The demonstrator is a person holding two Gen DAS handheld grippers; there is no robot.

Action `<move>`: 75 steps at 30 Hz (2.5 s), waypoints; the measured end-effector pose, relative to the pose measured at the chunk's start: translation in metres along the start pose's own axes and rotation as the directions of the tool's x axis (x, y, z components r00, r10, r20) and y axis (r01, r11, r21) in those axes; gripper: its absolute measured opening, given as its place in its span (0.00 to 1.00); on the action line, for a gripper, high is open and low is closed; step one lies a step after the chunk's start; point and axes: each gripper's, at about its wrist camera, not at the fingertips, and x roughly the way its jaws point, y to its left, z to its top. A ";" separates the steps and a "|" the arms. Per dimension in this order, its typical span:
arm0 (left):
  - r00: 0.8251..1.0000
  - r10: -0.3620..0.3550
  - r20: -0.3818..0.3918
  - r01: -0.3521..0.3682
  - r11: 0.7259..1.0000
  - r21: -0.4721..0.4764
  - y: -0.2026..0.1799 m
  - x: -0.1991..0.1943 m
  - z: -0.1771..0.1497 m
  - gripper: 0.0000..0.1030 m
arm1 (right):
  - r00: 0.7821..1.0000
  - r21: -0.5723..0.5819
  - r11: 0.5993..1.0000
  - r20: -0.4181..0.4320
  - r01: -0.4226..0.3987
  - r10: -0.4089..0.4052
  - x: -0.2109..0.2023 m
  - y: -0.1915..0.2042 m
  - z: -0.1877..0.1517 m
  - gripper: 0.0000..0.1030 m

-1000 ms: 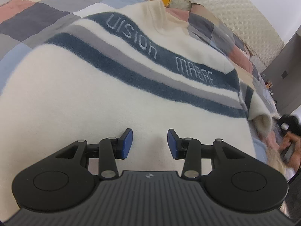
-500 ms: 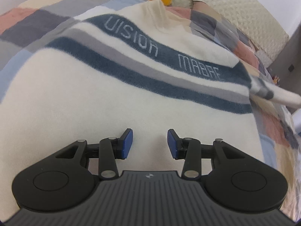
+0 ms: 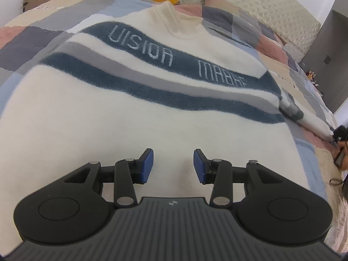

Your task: Fold large clothes

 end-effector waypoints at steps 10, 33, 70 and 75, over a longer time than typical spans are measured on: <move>1.000 0.002 0.005 -0.002 1.000 0.013 0.001 -0.005 0.013 0.45 | 0.997 -0.017 0.998 0.045 -0.063 0.064 -0.012 0.000 -0.007 0.12; 0.993 -0.095 0.071 0.099 0.993 -0.066 0.032 -0.084 0.024 0.47 | 0.934 -0.345 0.879 0.022 -0.328 0.357 -0.263 0.081 0.003 0.66; 0.990 0.081 0.116 -0.034 0.930 -0.366 0.135 -0.047 0.088 0.55 | 0.638 -0.286 0.570 -0.313 -0.770 0.704 -0.439 0.208 -0.248 0.66; 0.975 0.152 0.160 -0.083 0.925 -0.370 0.147 -0.021 0.125 0.66 | 0.595 -0.198 0.563 -0.345 -0.802 0.726 -0.430 0.206 -0.249 0.66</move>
